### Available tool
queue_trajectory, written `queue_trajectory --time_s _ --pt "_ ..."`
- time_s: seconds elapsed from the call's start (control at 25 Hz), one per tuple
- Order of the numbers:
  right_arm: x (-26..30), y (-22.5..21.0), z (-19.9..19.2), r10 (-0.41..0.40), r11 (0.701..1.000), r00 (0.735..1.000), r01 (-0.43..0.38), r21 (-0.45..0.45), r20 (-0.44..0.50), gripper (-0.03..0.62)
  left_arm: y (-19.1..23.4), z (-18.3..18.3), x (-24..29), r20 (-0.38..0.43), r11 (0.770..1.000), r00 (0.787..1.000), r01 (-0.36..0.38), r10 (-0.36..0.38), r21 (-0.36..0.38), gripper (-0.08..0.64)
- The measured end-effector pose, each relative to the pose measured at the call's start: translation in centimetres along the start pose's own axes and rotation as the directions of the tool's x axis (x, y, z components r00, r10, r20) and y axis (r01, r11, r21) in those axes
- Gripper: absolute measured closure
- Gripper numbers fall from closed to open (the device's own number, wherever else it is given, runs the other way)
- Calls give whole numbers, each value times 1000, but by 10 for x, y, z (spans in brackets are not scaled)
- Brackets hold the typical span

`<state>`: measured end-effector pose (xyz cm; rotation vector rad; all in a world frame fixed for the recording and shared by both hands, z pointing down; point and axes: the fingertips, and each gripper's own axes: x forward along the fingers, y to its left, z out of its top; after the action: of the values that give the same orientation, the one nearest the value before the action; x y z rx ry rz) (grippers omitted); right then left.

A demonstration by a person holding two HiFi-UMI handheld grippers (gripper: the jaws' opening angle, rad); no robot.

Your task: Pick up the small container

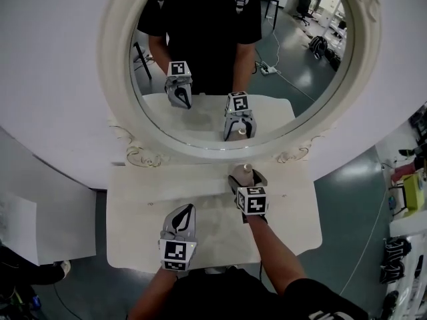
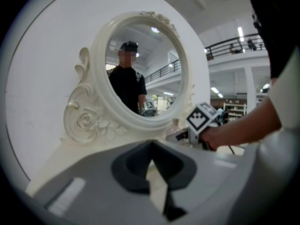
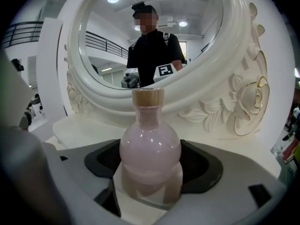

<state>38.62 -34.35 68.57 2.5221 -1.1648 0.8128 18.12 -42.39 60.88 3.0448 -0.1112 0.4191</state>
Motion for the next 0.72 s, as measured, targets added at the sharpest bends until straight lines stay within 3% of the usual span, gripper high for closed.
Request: queue_trajectory --time_s 0.48,0.72 --pt "-62 11 34 77 996 986 -71 -48 149 244 -8 -4 2 -14 999 999 -31 32 3 552" --pt "-109 12 64 119 992 966 -107 -62 229 244 -17 14 4 12 999 999 -34 34 -2 552"
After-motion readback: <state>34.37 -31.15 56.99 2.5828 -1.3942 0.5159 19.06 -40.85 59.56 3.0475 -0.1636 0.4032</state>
